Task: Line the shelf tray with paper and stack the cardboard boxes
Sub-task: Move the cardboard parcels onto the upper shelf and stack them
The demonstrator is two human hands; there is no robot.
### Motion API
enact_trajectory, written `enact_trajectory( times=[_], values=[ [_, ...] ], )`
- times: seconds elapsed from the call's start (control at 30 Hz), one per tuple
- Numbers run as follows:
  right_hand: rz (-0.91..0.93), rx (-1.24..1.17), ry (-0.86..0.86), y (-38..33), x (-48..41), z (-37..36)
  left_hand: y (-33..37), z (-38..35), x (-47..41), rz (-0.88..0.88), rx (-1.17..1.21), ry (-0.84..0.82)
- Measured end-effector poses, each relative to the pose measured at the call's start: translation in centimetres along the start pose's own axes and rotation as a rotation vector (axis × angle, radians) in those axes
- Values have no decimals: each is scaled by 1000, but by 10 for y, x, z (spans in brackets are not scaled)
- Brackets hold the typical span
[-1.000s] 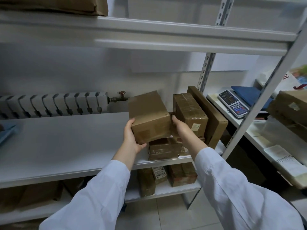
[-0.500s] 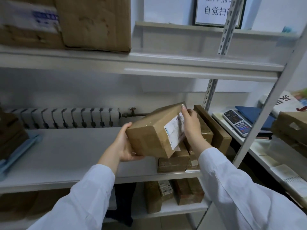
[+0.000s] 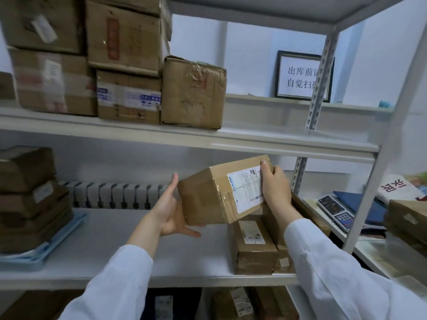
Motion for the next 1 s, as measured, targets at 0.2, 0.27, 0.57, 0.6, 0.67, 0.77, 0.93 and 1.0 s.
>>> enact_trajectory(
  times=[0.2, 0.27, 0.57, 0.6, 0.67, 0.77, 0.93, 1.0],
  values=[
    [-22, -127, 27, -31, 10, 4, 48, -5, 37, -278, 11, -84],
    [-12, -175, 42, -45, 13, 8, 59, -5, 48, -316, 0, -73],
    [68, -180, 161, -121, 15, 50, 123, -20, 96, -488, -46, -112],
    [78, -187, 168, -131, 15, 56, 129, -23, 100, -505, -52, -125],
    [101, -205, 189, -147, 14, 66, 143, -30, 109, -547, -62, -140],
    [141, -230, 211, -173, 11, 81, 165, -44, 123, -603, -70, -169],
    [235, -297, 226, -212, 4, 98, 198, -64, 139, -706, -65, -193],
    [259, -390, 209, -224, 2, 97, 209, -72, 142, -748, -60, -201]
  ],
)
Point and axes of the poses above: each hand's wrist, its own x-axis away from the middle knuckle, its own z-axis out of the back of the hand, y = z × x, the point moved 7 cm from there along -x, towards the middle knuckle, and after that the axes turned 6 degrees about y, right-handed, at the moved point
